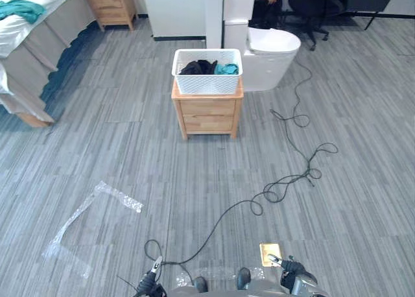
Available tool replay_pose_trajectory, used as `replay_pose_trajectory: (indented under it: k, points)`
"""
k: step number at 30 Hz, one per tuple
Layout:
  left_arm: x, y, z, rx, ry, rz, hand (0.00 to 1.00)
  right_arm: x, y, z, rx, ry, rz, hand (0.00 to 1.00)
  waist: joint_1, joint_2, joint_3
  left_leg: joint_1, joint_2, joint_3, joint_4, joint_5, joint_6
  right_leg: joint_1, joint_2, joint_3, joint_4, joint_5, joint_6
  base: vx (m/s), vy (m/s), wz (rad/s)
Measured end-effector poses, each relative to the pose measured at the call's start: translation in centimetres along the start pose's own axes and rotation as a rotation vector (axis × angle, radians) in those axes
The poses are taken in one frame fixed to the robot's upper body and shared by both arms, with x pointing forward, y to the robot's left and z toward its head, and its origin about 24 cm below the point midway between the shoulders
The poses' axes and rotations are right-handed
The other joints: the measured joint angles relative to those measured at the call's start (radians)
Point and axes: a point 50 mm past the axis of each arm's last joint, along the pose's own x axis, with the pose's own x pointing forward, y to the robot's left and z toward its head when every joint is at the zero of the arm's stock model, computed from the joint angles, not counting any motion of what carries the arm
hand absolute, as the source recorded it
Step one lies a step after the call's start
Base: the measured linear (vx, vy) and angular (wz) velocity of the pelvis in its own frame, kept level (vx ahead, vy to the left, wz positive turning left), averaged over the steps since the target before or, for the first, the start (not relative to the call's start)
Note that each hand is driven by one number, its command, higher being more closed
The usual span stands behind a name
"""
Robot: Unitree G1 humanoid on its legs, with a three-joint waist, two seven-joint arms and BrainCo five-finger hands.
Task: Pick up the laundry basket with both hands and put the clothes into the washing machine.
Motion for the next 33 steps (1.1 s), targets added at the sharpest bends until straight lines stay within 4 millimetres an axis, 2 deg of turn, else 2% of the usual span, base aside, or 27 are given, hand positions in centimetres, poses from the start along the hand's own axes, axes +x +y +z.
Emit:
replay_pose_trajectory:
  k: [1,3,4,6,8,9,10,11,13,14,15,16,17,18,20,21,23,24,25,26,27,28,29,30,31,32,33]
  points:
    - [0.1,0.5,0.6,0.009,-0.014,0.011,0.00,0.0,0.2,-0.1,0.026,0.000,0.004,0.00,-0.003,-0.016,0.011,0.029,-0.015,-0.007,-0.001,-0.009,0.009,-0.080,-0.049,-0.004,0.179,0.007,-0.026,0.11,0.032,0.31]
    - [0.0,1.5,0.4,0.002,-0.006,0.036,0.00,0.0,0.4,0.7,0.027,-0.026,0.013,0.00,0.003,-0.020,0.015,0.073,-0.007,-0.008,0.000,-0.033,0.010,-0.137,-0.071,-0.036,0.229,-0.008,-0.018,0.23,0.032,0.07]
    - [0.0,1.6,0.2,-0.010,0.003,0.042,0.00,0.1,0.5,1.0,0.040,-0.035,0.014,0.00,0.000,-0.016,0.017,0.091,0.006,-0.008,-0.002,-0.049,0.011,-0.153,-0.078,-0.080,0.151,-0.018,-0.013,0.28,0.025,-0.03]
    - [0.0,1.3,0.2,-0.010,0.008,0.034,0.00,0.1,0.7,1.2,0.059,-0.036,0.018,0.00,-0.022,-0.008,0.022,0.103,0.042,-0.016,-0.001,-0.075,-0.001,-0.154,-0.038,-0.129,-0.126,0.019,-0.011,0.35,-0.029,0.07]
    - [0.4,0.9,1.6,-0.009,-0.024,0.013,0.00,0.1,1.1,0.5,0.107,-0.006,0.025,0.00,-0.049,-0.041,0.041,0.138,0.050,-0.043,-0.020,-0.100,-0.037,-0.139,-0.005,-0.137,-0.528,0.177,0.054,0.54,-0.165,0.27]
    - [0.4,0.7,1.9,-0.008,-0.034,0.008,0.00,0.0,1.1,0.5,0.125,-0.003,0.022,0.00,-0.050,-0.052,0.050,0.149,0.049,-0.044,-0.019,-0.114,-0.046,-0.141,-0.007,-0.121,-0.547,0.189,0.051,0.64,-0.257,0.38]
    - [0.4,1.0,2.0,-0.030,-0.038,0.021,0.00,0.1,0.8,0.3,0.151,0.004,0.010,0.00,-0.056,-0.047,0.052,0.189,0.075,-0.049,-0.017,-0.155,-0.064,-0.139,0.008,-0.081,-0.530,0.222,0.015,0.63,-0.234,0.34]
    - [0.4,0.9,1.9,-0.066,-0.040,0.029,0.00,0.1,0.3,0.7,0.176,-0.009,-0.001,0.00,-0.065,-0.022,0.042,0.211,0.128,-0.055,-0.005,-0.182,-0.082,-0.140,0.047,-0.080,-0.477,0.255,-0.032,0.68,-0.223,0.47]
    - [0.4,0.9,2.2,-0.115,-0.056,0.038,0.00,0.1,0.7,1.1,0.223,-0.019,0.001,0.00,-0.068,0.003,0.037,0.166,0.185,-0.067,0.158,-0.187,-0.105,-0.142,0.096,-0.081,-0.400,0.242,-0.116,0.74,-0.301,0.18]
    - [0.4,0.8,1.9,-0.160,-0.050,0.045,0.00,0.2,0.7,1.6,0.242,-0.037,0.000,0.00,-0.052,0.016,0.036,0.093,0.223,-0.067,0.360,-0.154,-0.148,-0.109,0.130,-0.088,-0.393,0.203,-0.136,0.85,-0.433,-0.23]
    - [0.3,0.8,1.4,-0.198,-0.040,0.053,0.00,0.1,1.2,2.0,0.250,-0.053,0.013,0.00,-0.045,0.029,0.038,-0.006,0.257,-0.093,0.616,-0.056,-0.150,-0.057,0.166,-0.089,-0.393,0.154,-0.159,0.70,-0.346,-0.27]
    - [0.2,0.8,1.1,-0.210,-0.035,0.055,0.00,0.1,1.5,2.1,0.254,-0.060,0.022,0.00,-0.044,0.034,0.037,-0.059,0.269,-0.115,0.746,0.039,-0.150,-0.025,0.181,-0.086,-0.396,0.132,-0.168,0.72,-0.258,-0.32]
    - [0.1,0.6,0.8,-0.226,-0.028,0.053,0.00,0.0,2.5,2.9,0.242,-0.085,0.049,0.00,-0.027,0.038,0.038,-0.165,0.286,-0.154,1.003,0.140,-0.185,0.047,0.213,-0.068,-0.411,0.092,-0.185,0.71,-0.215,-0.43]
    - [0.2,0.3,1.0,-0.234,-0.034,0.043,0.00,-0.1,3.6,3.1,0.217,-0.097,0.081,0.00,-0.007,0.028,0.047,-0.254,0.284,-0.162,1.197,0.129,-0.180,0.134,0.231,-0.037,-0.439,0.068,-0.201,0.69,-0.196,-0.51]
    - [0.2,0.5,1.9,-0.224,-0.073,0.038,0.00,-0.4,5.4,3.9,0.196,-0.120,0.129,0.00,0.028,0.005,0.060,-0.362,0.283,-0.118,1.305,0.075,-0.147,0.270,0.232,0.015,-0.503,0.053,-0.205,0.63,-0.143,-0.52]
    - [0.2,0.2,2.3,-0.204,-0.089,0.025,0.00,-0.5,6.3,4.9,0.169,-0.144,0.150,0.00,0.040,0.000,0.061,-0.436,0.282,-0.077,1.257,0.022,-0.114,0.335,0.226,0.052,-0.549,0.052,-0.208,0.69,-0.056,-0.63]
    - [0.3,0.2,2.9,-0.183,-0.117,0.020,0.00,-0.8,7.9,6.9,0.133,-0.205,0.194,0.00,0.063,-0.017,0.066,-0.499,0.261,0.004,0.995,-0.046,-0.108,0.402,0.183,0.098,-0.589,0.021,-0.173,0.58,0.063,-0.69]
    - [0.3,0.4,2.8,-0.184,-0.116,0.023,0.00,-0.9,8.4,7.5,0.123,-0.224,0.209,0.00,0.064,-0.017,0.070,-0.504,0.253,0.020,0.871,-0.047,-0.109,0.424,0.171,0.104,-0.598,0.014,-0.162,0.51,0.145,-0.56]
    - [0.1,0.7,2.2,-0.185,-0.102,0.035,0.00,-1.1,8.9,8.1,0.111,-0.246,0.224,0.00,0.061,-0.024,0.069,-0.484,0.226,0.037,0.572,-0.030,-0.116,0.464,0.148,0.120,-0.616,-0.007,-0.128,0.40,0.153,-0.51]
    - [-0.1,1.0,1.2,-0.182,-0.076,0.044,0.00,-1.1,8.5,8.1,0.095,-0.264,0.217,0.00,0.062,-0.003,0.047,-0.458,0.211,0.031,0.298,0.022,-0.145,0.497,0.142,0.131,-0.641,-0.032,-0.098,0.48,0.251,-0.51]
    - [-0.2,1.1,0.7,-0.185,-0.064,0.046,0.00,-1.0,8.2,8.2,0.080,-0.275,0.213,0.00,0.062,0.015,0.034,-0.463,0.215,0.021,0.257,0.025,-0.145,0.514,0.144,0.141,-0.644,-0.053,-0.092,0.50,0.350,-0.48]
    - [-0.5,1.9,-0.3,-0.185,-0.035,0.073,0.00,-0.9,7.7,7.6,0.048,-0.267,0.199,0.00,0.064,0.014,0.019,-0.465,0.192,0.008,0.318,0.098,-0.107,0.540,0.114,0.154,-0.603,-0.120,-0.084,0.64,0.423,-0.38]
    - [-0.7,2.8,-1.0,-0.192,-0.016,0.103,0.00,-0.8,7.3,6.4,0.028,-0.241,0.182,0.00,0.063,-0.040,-0.009,-0.449,0.151,0.028,0.334,0.110,-0.086,0.520,0.063,0.175,-0.512,-0.167,-0.079,0.58,0.356,-0.32]
    - [-0.7,3.2,-1.2,-0.184,-0.006,0.116,0.00,-0.8,6.9,5.9,0.024,-0.229,0.170,0.00,0.063,-0.052,-0.019,-0.433,0.140,0.043,0.324,0.118,-0.069,0.486,0.043,0.181,-0.436,-0.169,-0.076,0.59,0.330,-0.34]
    - [-0.7,3.8,-0.9,-0.174,-0.012,0.135,0.00,-0.8,6.7,5.1,0.011,-0.213,0.163,0.00,0.065,-0.071,-0.028,-0.395,0.123,0.071,0.291,0.123,-0.056,0.422,0.015,0.195,-0.278,-0.152,-0.066,0.58,0.355,-0.28]
    - [-0.8,4.4,-0.9,-0.139,-0.002,0.146,0.00,-0.7,6.3,3.5,-0.006,-0.160,0.149,0.00,0.055,-0.103,-0.029,-0.306,0.074,0.088,0.222,0.114,-0.024,0.311,-0.026,0.204,-0.007,-0.046,-0.028,0.67,0.411,-0.09]
    - [-0.6,4.3,-0.5,-0.109,-0.001,0.137,0.00,-0.6,5.6,2.4,-0.005,-0.124,0.131,0.00,0.044,-0.100,-0.026,-0.257,0.057,0.080,0.206,0.106,-0.001,0.259,-0.042,0.208,0.133,0.045,0.011,0.54,0.310,0.28]
